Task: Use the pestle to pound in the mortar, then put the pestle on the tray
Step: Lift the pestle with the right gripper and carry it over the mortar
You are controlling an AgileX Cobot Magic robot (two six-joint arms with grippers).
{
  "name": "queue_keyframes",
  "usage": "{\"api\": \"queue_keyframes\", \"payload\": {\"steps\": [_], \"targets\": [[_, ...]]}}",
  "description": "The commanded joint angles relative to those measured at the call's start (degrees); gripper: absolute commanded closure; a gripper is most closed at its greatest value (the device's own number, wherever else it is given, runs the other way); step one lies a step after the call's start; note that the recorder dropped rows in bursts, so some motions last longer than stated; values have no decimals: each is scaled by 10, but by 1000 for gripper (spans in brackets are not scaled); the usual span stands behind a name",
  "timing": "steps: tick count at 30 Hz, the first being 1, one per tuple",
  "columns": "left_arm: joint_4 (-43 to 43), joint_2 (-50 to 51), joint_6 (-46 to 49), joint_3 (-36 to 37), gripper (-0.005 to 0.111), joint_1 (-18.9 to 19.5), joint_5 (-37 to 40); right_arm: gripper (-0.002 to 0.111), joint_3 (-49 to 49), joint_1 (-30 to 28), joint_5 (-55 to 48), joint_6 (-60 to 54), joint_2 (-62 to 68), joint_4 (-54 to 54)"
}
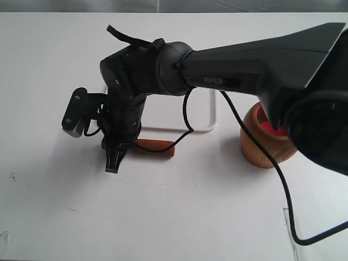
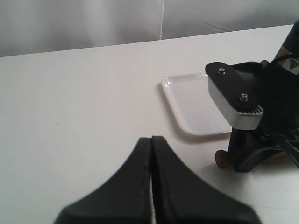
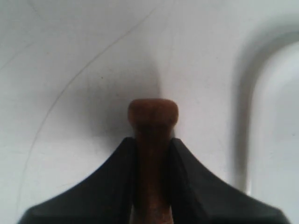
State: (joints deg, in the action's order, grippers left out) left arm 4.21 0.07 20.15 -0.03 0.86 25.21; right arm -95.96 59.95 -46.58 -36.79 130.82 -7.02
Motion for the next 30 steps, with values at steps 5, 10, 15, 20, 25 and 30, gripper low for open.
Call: {"api": "queue_keyframes", "payload": {"steps": [5, 10, 15, 20, 25, 30], "targets": [[-4, -1, -5, 0, 107, -4, -2, 108, 5, 1, 68, 24, -70, 15], [-4, -1, -5, 0, 107, -4, -2, 108, 5, 1, 87, 47, -115, 6], [-4, -1, -5, 0, 107, -4, -2, 108, 42, 1, 161, 55, -170, -8], [-4, -1, -5, 0, 107, -4, -2, 108, 150, -1, 283, 64, -255, -8], [-4, -1, -5, 0, 107, -4, -2, 108, 334, -1, 479, 91, -388, -11], [-4, -1, -5, 0, 107, -4, -2, 108, 571, -1, 768, 95, -564, -87]]}}
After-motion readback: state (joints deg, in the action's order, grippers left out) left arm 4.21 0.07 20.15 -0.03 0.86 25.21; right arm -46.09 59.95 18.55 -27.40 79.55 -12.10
